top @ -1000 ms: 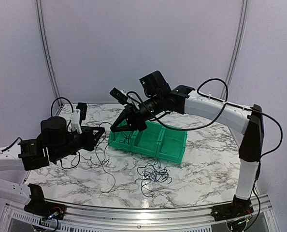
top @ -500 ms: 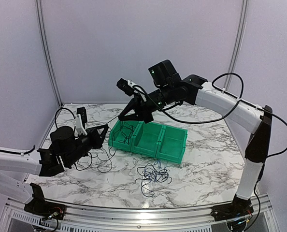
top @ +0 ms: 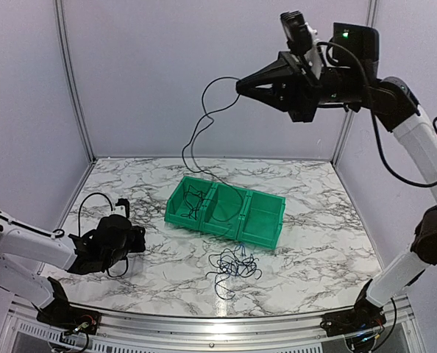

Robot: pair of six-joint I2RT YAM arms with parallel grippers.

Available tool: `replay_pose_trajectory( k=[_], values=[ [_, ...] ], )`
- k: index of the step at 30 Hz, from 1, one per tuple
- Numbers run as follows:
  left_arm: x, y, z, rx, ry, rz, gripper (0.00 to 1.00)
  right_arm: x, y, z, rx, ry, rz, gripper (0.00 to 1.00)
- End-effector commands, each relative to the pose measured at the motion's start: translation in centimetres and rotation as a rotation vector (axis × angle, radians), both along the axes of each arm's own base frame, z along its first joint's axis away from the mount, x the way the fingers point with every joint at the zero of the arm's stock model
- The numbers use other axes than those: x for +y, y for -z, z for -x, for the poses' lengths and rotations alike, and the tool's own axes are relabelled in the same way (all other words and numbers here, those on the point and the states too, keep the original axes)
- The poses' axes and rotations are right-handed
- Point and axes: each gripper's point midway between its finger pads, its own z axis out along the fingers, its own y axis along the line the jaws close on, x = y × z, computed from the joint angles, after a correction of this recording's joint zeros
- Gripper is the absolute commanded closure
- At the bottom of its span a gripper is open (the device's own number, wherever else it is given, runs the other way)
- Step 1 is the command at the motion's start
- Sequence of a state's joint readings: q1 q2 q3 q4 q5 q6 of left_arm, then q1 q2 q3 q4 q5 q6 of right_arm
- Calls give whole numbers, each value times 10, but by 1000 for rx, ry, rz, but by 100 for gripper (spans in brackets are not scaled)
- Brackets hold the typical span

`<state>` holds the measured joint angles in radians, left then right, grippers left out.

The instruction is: Untangle the cables

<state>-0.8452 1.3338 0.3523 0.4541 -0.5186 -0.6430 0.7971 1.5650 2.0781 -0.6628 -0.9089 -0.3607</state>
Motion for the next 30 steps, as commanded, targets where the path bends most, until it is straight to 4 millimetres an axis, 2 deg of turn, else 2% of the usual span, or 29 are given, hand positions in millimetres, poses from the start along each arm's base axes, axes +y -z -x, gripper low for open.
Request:
replay_pose_trajectory(
  k=[1, 7, 16, 22, 30],
  values=[
    [3, -37, -5, -101, -8, 2, 79, 5, 10, -12, 24, -8, 15, 100],
    [17, -63, 1, -167, -13, 2, 61, 0, 2, -21, -21, 54, 1, 100],
    [25, -74, 15, -176, 24, 17, 39, 3, 8, -44, -45, 159, 18, 100],
    [44, -87, 21, -202, -31, 23, 37, 5, 16, -73, -85, 293, 21, 100],
    [59, -82, 27, -201, -75, 15, 37, -8, 18, -123, -110, 460, 3, 100]
  ],
)
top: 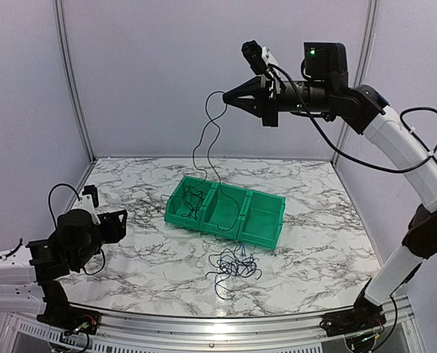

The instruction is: Untangle the cables

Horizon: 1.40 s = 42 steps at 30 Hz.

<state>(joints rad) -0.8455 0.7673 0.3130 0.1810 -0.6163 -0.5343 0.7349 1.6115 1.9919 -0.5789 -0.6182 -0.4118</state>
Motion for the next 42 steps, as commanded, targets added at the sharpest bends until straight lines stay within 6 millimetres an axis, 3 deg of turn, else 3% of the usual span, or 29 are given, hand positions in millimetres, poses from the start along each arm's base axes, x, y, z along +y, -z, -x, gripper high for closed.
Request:
replay_pose_trajectory(
  k=[1, 9, 19, 25, 34, 37, 42],
  values=[
    [14, 16, 6, 27, -39, -39, 37, -17, -28, -33, -79, 131, -73, 100],
    [18, 23, 9, 34, -46, -40, 37, -46, -48, -69, -45, 217, -151, 100],
    [18, 22, 8, 31, -48, -44, 36, -65, -94, -61, -139, 247, -223, 100],
    [17, 23, 8, 33, -47, -34, 36, -62, -77, -67, -116, 254, -195, 100],
    [16, 25, 9, 43, -40, -24, 36, -52, -19, -88, -43, 269, -115, 100],
    [16, 25, 9, 43, -41, -25, 36, -51, -24, -85, -41, 252, -123, 100],
    [18, 26, 10, 41, -47, -17, 36, -54, -51, -77, -74, 242, -161, 100]
  ],
)
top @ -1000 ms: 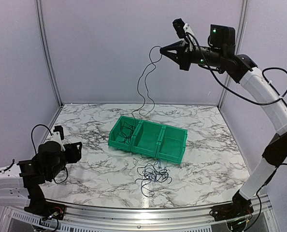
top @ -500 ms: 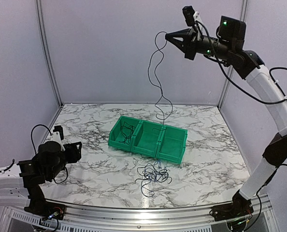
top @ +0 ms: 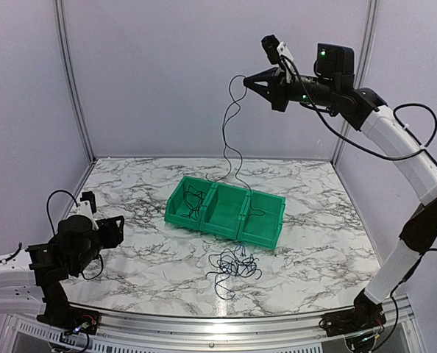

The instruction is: Untangle the cables

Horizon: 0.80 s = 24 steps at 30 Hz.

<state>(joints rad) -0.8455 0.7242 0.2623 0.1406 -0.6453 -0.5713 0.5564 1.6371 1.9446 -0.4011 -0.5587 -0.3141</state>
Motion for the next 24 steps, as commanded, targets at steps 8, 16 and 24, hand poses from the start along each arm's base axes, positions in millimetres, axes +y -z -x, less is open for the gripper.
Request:
replay_pose_trajectory(
  k=[8, 16, 24],
  values=[
    [4, 7, 3, 10, -9, 2, 36, -18, -85, 27, -159, -2, -111, 100],
    [2, 8, 4, 18, -4, 20, 36, -12, -69, 15, -136, 5, -91, 100],
    [4, 10, 5, 25, -9, 15, 36, 2, -32, -5, -66, -3, -57, 100]
  ],
)
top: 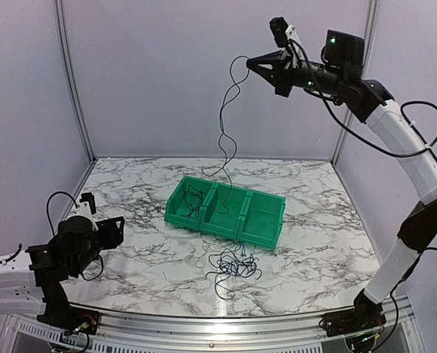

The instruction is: Untangle the cables

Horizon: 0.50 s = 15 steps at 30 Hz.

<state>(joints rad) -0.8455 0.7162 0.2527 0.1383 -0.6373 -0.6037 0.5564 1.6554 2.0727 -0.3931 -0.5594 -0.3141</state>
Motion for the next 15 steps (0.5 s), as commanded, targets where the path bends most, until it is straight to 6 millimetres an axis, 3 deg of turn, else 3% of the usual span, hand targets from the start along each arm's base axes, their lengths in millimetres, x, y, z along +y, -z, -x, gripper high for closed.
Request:
replay_pose_trajectory(
  k=[1, 5, 10, 15],
  values=[
    [5, 8, 4, 16, -7, -15, 36, 9, 20, -15, 42, -6, 10, 100],
    [6, 10, 4, 18, -10, -13, 36, 13, 43, -23, 74, 0, 36, 100],
    [9, 12, 5, 18, -20, -19, 36, 14, 88, -32, 127, 20, 107, 100],
    [11, 15, 6, 18, -26, -26, 36, 10, 119, -31, 164, 35, 154, 100]
  ],
)
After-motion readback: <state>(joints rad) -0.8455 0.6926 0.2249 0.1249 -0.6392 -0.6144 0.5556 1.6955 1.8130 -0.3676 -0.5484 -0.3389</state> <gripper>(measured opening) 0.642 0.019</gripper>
